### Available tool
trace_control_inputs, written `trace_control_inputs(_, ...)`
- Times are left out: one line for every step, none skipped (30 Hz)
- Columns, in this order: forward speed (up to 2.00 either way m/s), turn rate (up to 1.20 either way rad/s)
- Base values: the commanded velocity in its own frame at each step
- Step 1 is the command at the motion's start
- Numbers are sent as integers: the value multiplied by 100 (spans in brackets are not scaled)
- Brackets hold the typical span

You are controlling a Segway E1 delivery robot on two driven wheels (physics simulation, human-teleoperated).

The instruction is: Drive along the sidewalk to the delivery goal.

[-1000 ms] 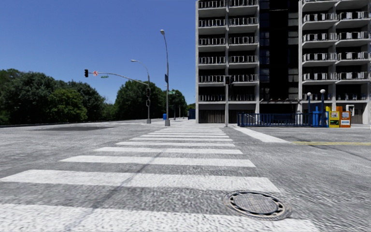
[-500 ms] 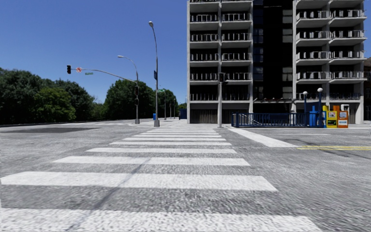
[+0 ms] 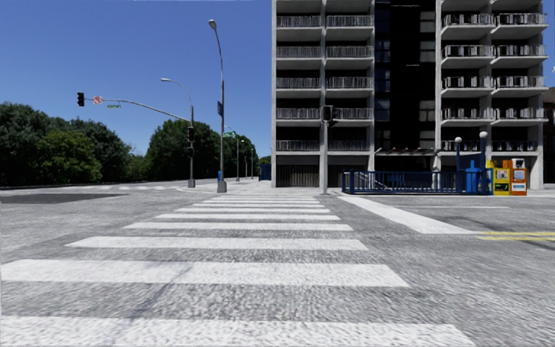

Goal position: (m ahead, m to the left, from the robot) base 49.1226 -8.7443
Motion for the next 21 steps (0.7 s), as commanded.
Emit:
trace_control_inputs(200, 0)
trace_control_inputs(200, 0)
trace_control_inputs(200, 0)
trace_control_inputs(200, 0)
trace_control_inputs(200, 0)
trace_control_inputs(200, 0)
trace_control_inputs(200, 0)
trace_control_inputs(200, 0)
trace_control_inputs(200, 0)
trace_control_inputs(200, 0)
trace_control_inputs(200, 0)
trace_control_inputs(200, 0)
trace_control_inputs(200, 0)
trace_control_inputs(200, 0)
trace_control_inputs(200, 0)
trace_control_inputs(200, 0)
trace_control_inputs(200, 0)
trace_control_inputs(200, 0)
trace_control_inputs(200, 0)
trace_control_inputs(200, 0)
trace_control_inputs(200, 0)
